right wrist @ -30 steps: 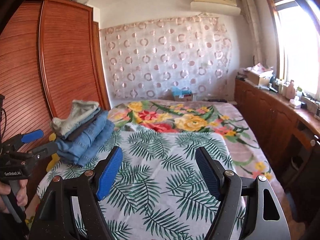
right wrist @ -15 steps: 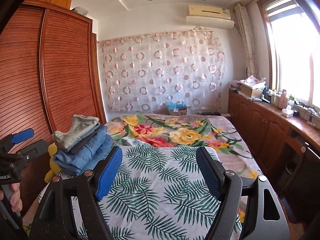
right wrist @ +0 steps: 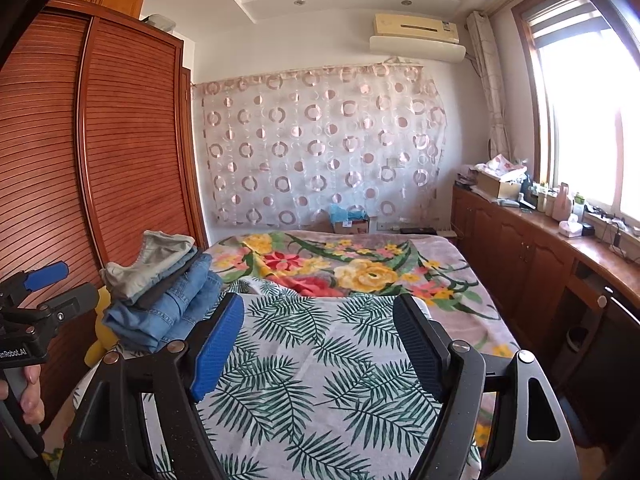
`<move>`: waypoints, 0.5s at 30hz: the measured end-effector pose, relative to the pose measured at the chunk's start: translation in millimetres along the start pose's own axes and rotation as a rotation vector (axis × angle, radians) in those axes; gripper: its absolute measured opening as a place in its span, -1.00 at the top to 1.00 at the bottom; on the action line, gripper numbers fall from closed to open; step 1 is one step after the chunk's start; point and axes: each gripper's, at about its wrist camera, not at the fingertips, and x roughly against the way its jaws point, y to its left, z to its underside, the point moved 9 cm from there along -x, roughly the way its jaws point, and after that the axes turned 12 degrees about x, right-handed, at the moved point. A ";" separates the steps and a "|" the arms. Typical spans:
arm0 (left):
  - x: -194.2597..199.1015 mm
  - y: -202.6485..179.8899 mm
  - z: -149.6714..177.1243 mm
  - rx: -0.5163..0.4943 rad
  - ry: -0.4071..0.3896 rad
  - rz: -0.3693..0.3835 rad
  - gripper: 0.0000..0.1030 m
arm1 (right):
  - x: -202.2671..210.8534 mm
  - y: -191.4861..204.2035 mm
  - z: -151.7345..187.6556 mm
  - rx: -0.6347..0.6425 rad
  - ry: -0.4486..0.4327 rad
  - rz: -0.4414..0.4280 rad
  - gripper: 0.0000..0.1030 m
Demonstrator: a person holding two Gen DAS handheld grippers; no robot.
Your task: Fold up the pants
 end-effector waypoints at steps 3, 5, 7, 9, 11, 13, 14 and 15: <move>-1.4 0.5 0.4 0.002 0.000 -0.004 -1.00 | -0.9 -0.5 -0.2 -0.002 0.002 0.002 -0.53; -2.0 0.5 0.7 0.001 0.000 -0.004 -1.00 | -1.5 -1.6 -0.8 -0.003 0.002 0.001 -0.53; -2.1 0.7 0.6 0.001 0.001 -0.004 -1.00 | -1.2 -1.8 -0.6 -0.001 0.001 0.003 -0.53; -2.0 0.8 0.6 0.002 0.001 -0.003 -1.00 | -2.0 -2.0 -1.0 -0.001 0.003 -0.002 -0.53; -1.9 1.2 0.6 0.002 0.001 -0.004 -1.00 | -2.0 -1.1 -0.3 0.000 0.004 -0.004 -0.53; -1.9 1.1 0.2 0.001 0.000 -0.004 -1.00 | -2.2 -1.1 -0.4 0.000 0.003 -0.005 -0.54; -1.9 1.0 0.1 0.001 0.000 -0.003 -0.99 | -2.7 -1.4 -0.8 -0.001 0.003 -0.009 -0.54; -1.8 1.3 0.3 0.001 0.000 -0.003 -1.00 | -2.8 -1.8 -0.8 -0.001 0.003 -0.010 -0.54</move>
